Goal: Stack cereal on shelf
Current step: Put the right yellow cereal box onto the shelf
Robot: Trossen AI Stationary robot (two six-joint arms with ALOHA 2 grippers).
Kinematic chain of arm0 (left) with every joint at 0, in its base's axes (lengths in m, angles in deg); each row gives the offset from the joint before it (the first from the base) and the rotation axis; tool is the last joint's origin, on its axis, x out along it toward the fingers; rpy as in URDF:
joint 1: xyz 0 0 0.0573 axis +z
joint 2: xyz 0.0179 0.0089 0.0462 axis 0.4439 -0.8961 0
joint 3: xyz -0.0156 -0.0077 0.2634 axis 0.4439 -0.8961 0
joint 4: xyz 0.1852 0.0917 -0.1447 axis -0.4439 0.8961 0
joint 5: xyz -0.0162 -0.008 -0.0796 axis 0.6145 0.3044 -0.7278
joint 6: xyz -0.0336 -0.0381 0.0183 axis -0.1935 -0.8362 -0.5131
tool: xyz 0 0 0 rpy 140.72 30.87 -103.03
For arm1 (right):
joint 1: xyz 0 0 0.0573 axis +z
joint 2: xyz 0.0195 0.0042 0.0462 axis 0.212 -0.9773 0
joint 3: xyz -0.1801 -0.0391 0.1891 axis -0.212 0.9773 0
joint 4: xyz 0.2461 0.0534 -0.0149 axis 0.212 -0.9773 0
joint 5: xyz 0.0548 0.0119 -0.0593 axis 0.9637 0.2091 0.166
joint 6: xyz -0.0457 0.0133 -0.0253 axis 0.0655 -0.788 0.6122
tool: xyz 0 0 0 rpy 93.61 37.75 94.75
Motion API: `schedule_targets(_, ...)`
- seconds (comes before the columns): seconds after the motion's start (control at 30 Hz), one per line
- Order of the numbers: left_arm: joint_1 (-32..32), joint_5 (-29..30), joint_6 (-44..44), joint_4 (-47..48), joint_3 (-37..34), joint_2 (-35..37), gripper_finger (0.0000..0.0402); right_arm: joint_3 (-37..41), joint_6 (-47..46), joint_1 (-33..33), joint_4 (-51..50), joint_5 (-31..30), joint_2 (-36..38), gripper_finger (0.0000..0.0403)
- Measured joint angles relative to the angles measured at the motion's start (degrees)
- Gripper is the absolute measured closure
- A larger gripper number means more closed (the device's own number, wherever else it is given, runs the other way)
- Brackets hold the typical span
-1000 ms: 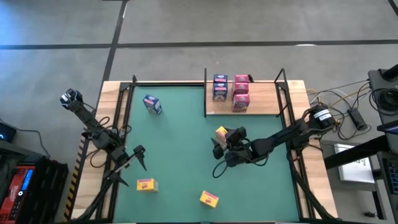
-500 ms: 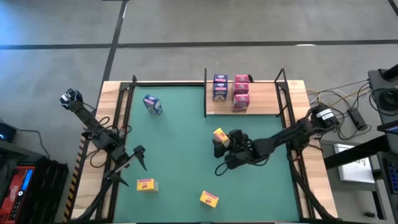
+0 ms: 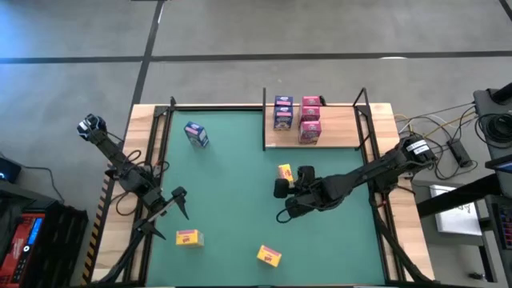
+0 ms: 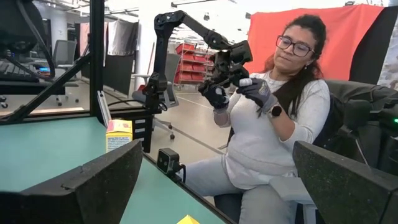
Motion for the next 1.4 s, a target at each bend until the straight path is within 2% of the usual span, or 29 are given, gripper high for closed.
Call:
schedule_targets(0.13, 0.02, -0.01, 0.01, 0.00, 0.00, 0.00, 0.0003, -0.84, -7.01, 0.02, -1.12, 2.82, 0.00, 0.0006)
schedule_targets(0.3, 0.02, -0.02, 0.02, 0.00, 0.00, 0.00, 0.0003, -0.91, -8.54, -0.13, -2.66, 2.88, -0.02, 0.0006)
schedule_targets(0.5, 0.02, -0.01, 0.01, 0.02, 0.00, 0.00, 0.0003, -1.17, -17.07, -0.11, -2.74, 3.67, -0.04, 0.0006)
schedule_targets(0.73, 0.02, -0.01, 0.01, 0.02, 0.00, 0.00, 0.0003, -3.96, -33.44, -0.56, -4.02, 10.37, -0.06, 0.0007)
schedule_targets(0.93, 0.02, -0.01, 0.02, 0.02, 0.00, 0.00, 0.0003, -11.68, -47.12, -2.41, -15.73, 11.63, -0.09, 0.0007)
schedule_targets(1.0, 0.02, -0.02, 0.02, 0.02, 0.00, 0.00, 0.0003, -15.28, -54.16, -3.78, -20.60, 15.40, -0.09, 0.0007)
schedule_targets(1.1, 0.02, -0.02, 0.02, 0.02, 0.00, 0.00, 0.0003, -20.26, -64.42, -7.86, -26.65, 27.65, -0.09, 0.0007)
schedule_targets(1.17, 0.02, -0.01, 0.00, 0.02, 0.00, 0.00, 0.0003, -22.69, -66.36, -11.29, -28.70, 36.96, -0.09, 0.0007)
schedule_targets(1.23, 0.00, -0.02, 0.00, 0.02, 0.00, 0.00, 0.0003, -24.07, -64.09, -14.49, -30.23, 43.52, 0.00, 0.0007)
schedule_targets(1.3, 0.02, -0.02, 0.00, 0.02, 0.00, 0.00, 0.0003, -24.41, -60.21, -16.82, -30.89, 44.91, 0.02, 0.0007)
schedule_targets(1.4, 0.02, -0.01, 0.02, 0.02, 0.00, 0.00, 0.0003, -24.02, -55.91, -18.77, -31.20, 42.40, 0.02, 0.0007)
